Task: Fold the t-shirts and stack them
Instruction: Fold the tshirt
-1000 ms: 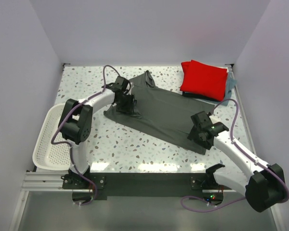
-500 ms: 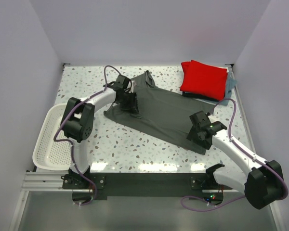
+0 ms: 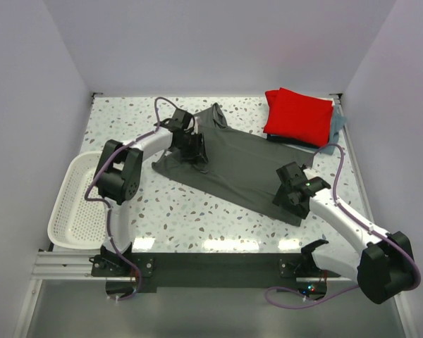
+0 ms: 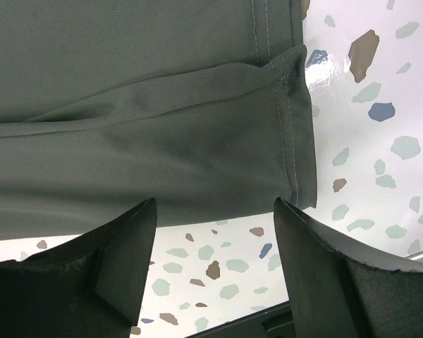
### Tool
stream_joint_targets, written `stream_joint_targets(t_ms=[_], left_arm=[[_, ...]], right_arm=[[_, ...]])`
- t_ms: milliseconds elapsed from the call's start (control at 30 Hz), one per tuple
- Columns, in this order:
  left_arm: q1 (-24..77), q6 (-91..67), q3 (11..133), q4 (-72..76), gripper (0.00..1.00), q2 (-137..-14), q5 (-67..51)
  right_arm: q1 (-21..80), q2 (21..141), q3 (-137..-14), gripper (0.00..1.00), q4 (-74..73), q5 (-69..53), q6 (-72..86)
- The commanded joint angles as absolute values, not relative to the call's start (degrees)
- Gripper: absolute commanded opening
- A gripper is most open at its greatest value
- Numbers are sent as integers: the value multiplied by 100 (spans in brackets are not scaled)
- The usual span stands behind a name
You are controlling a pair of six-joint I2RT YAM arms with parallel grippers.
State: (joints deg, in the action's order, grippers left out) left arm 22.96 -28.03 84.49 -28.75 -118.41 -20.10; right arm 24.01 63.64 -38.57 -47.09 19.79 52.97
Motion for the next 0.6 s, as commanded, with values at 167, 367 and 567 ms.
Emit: stream_joint_targets(t_ms=[167, 367, 567], left_arm=[[2285, -3225, 8938, -2496, 49, -11971, -2188], [2285, -3454, 8930, -2294, 48, -12041, -2390], [2285, -3577, 8947, -2127, 48, -12146, -2522]], right_arm=[[2426, 6337, -4034, 71, -4676, 2057, 5344], [2426, 6328, -4043, 71, -4685, 2065, 5344], [2426, 6319, -4096, 71, -4737, 2083, 5344]])
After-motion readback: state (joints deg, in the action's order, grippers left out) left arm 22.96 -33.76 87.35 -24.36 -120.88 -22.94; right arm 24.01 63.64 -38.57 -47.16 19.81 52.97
